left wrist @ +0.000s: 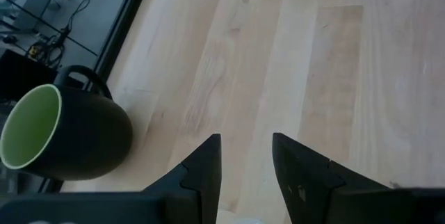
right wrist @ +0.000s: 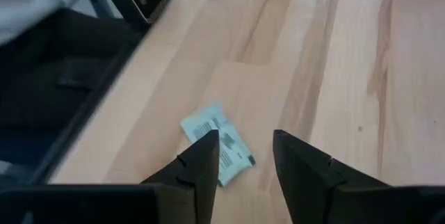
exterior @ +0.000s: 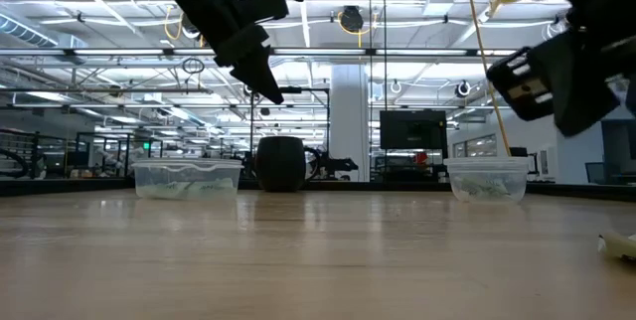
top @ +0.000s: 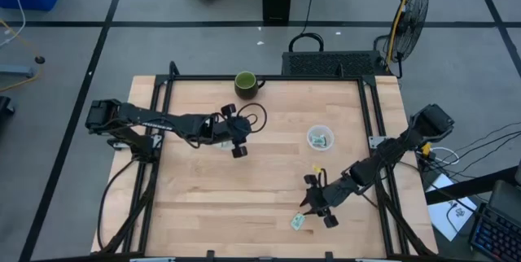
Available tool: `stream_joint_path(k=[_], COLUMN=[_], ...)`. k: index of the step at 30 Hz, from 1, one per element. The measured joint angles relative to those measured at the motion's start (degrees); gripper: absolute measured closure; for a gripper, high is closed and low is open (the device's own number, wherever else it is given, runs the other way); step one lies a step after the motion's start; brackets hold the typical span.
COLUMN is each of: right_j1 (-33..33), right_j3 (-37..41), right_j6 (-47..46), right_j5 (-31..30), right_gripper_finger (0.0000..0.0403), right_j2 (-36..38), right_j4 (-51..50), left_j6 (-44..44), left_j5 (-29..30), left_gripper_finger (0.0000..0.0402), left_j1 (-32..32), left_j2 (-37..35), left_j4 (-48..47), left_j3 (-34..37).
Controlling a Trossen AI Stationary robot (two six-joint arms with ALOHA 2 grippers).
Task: Pick and place Stevia / Truvia into bins
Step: Put the white stevia packet into the right transparent container
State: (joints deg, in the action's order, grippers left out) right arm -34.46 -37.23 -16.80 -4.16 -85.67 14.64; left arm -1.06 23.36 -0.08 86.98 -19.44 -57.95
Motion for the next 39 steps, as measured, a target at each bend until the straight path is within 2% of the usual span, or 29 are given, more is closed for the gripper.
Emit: stream_joint_path(k=[9,15,25,31,39], right_j1=[-0.5,-2.0,-2.0,-2.0,-2.0], right_j3=[0.0,0.0,-0.1,-0.1,-0.1], right_j6=[7.2,11.6,13.9,9.8,8.9], right_j5=[0.0,0.0,0.0,-0.2,0.4], right_gripper_finger=[0.0219,0.0204,0.0205,0.0214,0.0265], right_j2=[-7.0,-11.2,-17.8,-19.0,-18.8], right_j4=[7.5,11.0,15.6,15.3,14.8], left_j6=[1.2,1.2,1.3,1.1,1.1], left_j5=[-2.1,-2.8,-2.8,-2.8,-2.8], left_gripper_finger=[0.0266,0.0266,0.0266,0.0266,0.0266], left_j1=[0.1,0.1,0.1,0.1,0.1], left_j2=[0.0,0.0,0.0,0.0,0.0], left_j4=[-0.1,-0.1,-0.1,-0.2,-0.2], left_j3=[0.0,0.0,0.0,0.0,0.0])
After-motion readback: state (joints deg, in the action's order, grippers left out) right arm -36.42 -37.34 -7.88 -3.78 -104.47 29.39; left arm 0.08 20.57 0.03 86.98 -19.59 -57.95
